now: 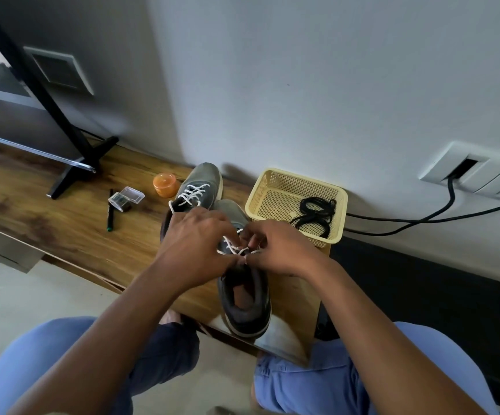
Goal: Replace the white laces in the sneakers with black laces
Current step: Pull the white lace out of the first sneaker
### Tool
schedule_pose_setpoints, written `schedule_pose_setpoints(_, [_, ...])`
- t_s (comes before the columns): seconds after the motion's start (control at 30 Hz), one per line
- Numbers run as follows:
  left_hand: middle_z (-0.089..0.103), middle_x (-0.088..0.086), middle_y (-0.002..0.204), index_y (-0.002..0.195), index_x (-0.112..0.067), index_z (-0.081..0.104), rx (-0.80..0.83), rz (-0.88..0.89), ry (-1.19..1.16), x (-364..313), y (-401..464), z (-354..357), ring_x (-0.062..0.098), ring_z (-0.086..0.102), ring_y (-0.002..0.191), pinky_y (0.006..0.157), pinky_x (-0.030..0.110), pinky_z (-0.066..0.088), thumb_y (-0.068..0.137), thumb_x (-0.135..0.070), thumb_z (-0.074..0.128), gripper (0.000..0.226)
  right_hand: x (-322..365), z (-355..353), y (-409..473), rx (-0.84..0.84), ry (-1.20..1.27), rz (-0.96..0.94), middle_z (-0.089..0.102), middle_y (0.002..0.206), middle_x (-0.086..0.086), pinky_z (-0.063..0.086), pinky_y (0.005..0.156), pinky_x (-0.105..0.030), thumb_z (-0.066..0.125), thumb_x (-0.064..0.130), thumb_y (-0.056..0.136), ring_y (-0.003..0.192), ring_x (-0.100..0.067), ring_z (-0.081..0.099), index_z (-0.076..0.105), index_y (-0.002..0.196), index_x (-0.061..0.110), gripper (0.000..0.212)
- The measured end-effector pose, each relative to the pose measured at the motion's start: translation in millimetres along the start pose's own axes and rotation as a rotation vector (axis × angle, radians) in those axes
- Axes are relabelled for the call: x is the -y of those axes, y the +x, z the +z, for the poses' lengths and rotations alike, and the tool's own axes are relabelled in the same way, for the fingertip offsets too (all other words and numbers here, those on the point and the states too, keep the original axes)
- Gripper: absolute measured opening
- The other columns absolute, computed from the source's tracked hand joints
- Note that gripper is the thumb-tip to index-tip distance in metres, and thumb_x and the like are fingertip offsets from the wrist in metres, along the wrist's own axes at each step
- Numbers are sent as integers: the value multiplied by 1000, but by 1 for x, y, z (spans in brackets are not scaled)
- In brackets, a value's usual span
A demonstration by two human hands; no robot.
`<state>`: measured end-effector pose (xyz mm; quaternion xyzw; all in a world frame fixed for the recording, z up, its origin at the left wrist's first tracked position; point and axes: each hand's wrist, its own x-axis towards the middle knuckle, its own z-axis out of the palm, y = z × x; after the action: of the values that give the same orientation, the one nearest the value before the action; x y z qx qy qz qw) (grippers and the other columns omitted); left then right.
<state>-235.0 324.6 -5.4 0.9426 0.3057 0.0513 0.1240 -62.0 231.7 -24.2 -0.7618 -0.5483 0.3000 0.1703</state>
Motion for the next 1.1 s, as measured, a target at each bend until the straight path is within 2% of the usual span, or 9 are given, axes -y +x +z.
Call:
schedule_pose_setpoints(0.17, [65,-23,103,96,-44,73,37,-19,121,-5,1,6,10,52,119,103,44,35,79,-63,74,26,-2,3,1,-32,20,8,69,88,13,57,78,-38,80,40,74,80,-6,65,70,94,36,23])
schedule_pose_setpoints(0.37, [65,-22,99,86,-40,70,-7,-40,130,-9,-2,7,14,54,117,106,52,32,78,-44,77,11,-2,3,0,-31,39,19,69,87,13,57,77,-39,73,45,69,80,-7,65,70,94,36,27])
schedule_pose_setpoints(0.5, [66,-24,104,97,-41,68,8,-55,105,-8,-1,3,12,52,124,112,55,29,83,-53,72,19,-3,3,0,-35,52,27,69,85,13,57,77,-39,77,40,72,79,-7,65,70,93,35,23])
schedule_pose_setpoints(0.6, [67,-24,105,98,-42,70,53,-48,165,-15,-2,6,13,52,121,109,54,30,75,-66,74,33,-2,2,0,-29,54,27,70,87,13,57,79,-40,79,38,74,82,-11,66,70,97,32,26])
schedule_pose_setpoints(0.7, [68,-22,98,89,-41,71,34,-71,195,-17,-2,11,14,55,114,103,52,33,75,-61,76,24,-1,1,0,-24,68,35,70,88,13,57,79,-40,78,42,72,83,-10,66,71,97,33,28])
schedule_pose_setpoints(0.83, [69,-22,87,84,-41,73,-95,-102,77,-7,1,11,10,57,107,103,48,33,79,-53,78,14,-1,1,-1,-23,59,46,70,88,14,57,78,-39,71,48,66,80,-6,65,70,95,38,32])
schedule_pose_setpoints(0.97, [65,-22,81,78,-35,71,-254,-267,15,9,1,-8,10,55,93,104,49,34,78,-49,82,18,-5,-1,-4,-28,48,51,68,89,16,59,77,-39,73,33,74,81,-4,65,69,93,40,20])
schedule_pose_setpoints(1.03, [68,-13,87,75,-33,70,-277,-432,33,13,0,-17,20,58,100,106,53,34,78,-44,83,17,-4,-1,-4,-25,45,47,67,91,16,58,79,-38,73,34,76,83,-4,64,69,95,41,21])
schedule_pose_setpoints(1.1, [71,-5,102,82,-35,74,-184,-530,90,12,-3,-21,27,55,116,109,58,34,80,-42,81,11,-2,0,-4,-18,30,35,67,92,16,57,80,-38,74,35,77,85,-6,64,68,98,39,22])
